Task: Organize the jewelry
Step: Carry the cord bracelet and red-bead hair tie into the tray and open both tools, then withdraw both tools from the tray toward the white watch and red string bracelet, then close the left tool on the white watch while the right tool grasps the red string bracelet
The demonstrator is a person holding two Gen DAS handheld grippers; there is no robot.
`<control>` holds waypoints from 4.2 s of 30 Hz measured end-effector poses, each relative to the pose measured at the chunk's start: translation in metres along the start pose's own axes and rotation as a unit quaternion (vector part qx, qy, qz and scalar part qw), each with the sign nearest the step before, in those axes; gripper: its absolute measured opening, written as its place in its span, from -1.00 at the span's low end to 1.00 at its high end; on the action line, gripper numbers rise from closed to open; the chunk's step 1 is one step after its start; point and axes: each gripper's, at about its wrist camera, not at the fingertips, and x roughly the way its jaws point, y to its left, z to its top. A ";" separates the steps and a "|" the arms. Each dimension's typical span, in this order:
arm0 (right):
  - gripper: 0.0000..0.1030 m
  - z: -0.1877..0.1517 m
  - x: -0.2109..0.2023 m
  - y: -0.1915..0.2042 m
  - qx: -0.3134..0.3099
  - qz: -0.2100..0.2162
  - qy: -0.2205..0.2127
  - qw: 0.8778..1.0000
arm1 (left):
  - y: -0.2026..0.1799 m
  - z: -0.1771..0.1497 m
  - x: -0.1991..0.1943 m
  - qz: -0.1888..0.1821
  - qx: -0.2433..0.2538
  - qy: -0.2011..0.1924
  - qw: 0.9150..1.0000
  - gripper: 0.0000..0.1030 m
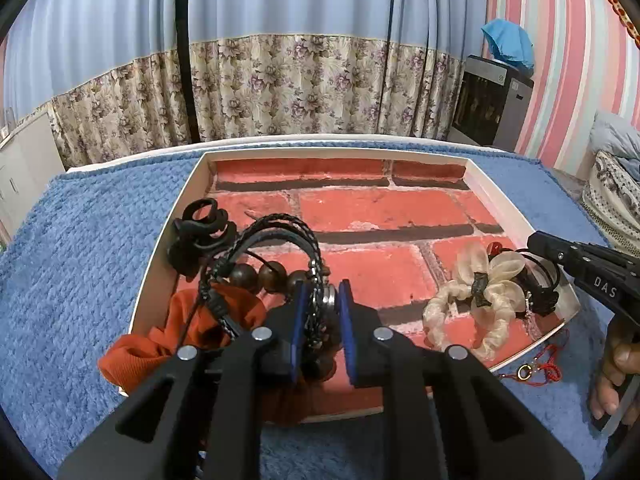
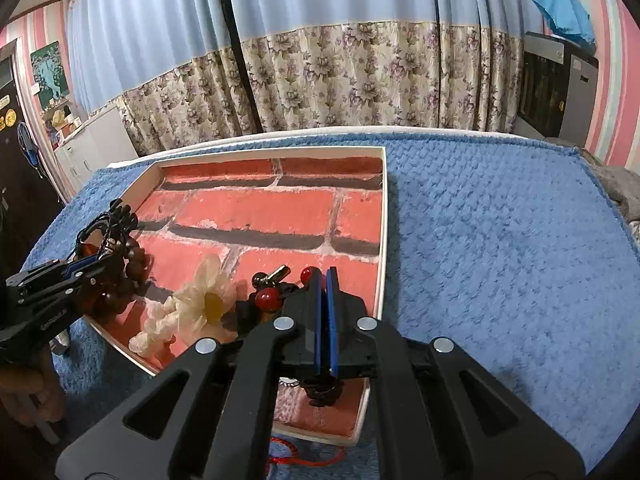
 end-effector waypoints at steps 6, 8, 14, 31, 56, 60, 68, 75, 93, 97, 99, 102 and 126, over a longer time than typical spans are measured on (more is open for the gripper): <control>-0.73 0.001 -0.008 0.002 -0.003 0.001 -0.020 1.000 | 0.001 0.001 -0.005 -0.004 -0.003 -0.007 1.000 -0.34; -0.62 0.003 -0.012 0.002 -0.005 -0.004 -0.028 1.000 | 0.001 0.002 -0.010 -0.007 -0.006 -0.015 1.000 -0.06; -0.34 0.006 -0.020 -0.002 0.000 -0.019 -0.045 0.999 | -0.001 0.006 -0.019 -0.006 -0.005 -0.028 1.000 -0.05; 0.58 -0.005 -0.108 -0.005 0.003 -0.102 -0.085 0.991 | 0.055 0.002 -0.129 0.062 -0.028 -0.089 0.994 0.04; 0.63 -0.121 -0.118 0.027 0.012 -0.051 0.015 0.999 | 0.037 -0.122 -0.151 0.028 -0.061 -0.013 0.998 0.05; 0.63 -0.116 -0.114 0.029 0.007 -0.046 0.015 0.999 | 0.036 -0.110 -0.147 0.016 -0.061 -0.022 0.998 0.05; 0.65 -0.103 -0.103 0.029 0.002 -0.042 0.011 0.999 | 0.035 -0.099 -0.120 0.006 -0.060 0.003 0.998 -0.02; 0.64 -0.098 -0.092 0.027 0.002 -0.038 0.016 0.999 | 0.038 -0.094 -0.103 0.008 -0.064 0.022 0.998 -0.20; 0.30 -0.087 -0.050 0.032 0.012 -0.041 0.069 0.997 | 0.041 -0.079 -0.076 0.001 -0.057 0.043 0.997 -0.45; 0.05 -0.086 -0.043 0.030 0.020 -0.044 0.077 0.996 | 0.041 -0.077 -0.073 0.000 -0.059 0.044 0.997 -0.46; -0.03 -0.086 -0.043 0.029 0.022 -0.043 0.076 0.996 | 0.040 -0.077 -0.072 0.002 -0.057 0.044 0.997 -0.47; -0.17 -0.085 -0.044 0.029 0.021 -0.037 0.073 0.996 | 0.040 -0.077 -0.071 0.001 -0.054 0.044 0.998 -0.53; -0.88 -0.086 -0.046 0.042 -0.006 -0.031 0.060 0.998 | 0.038 -0.079 -0.071 0.009 -0.054 0.044 0.998 -0.71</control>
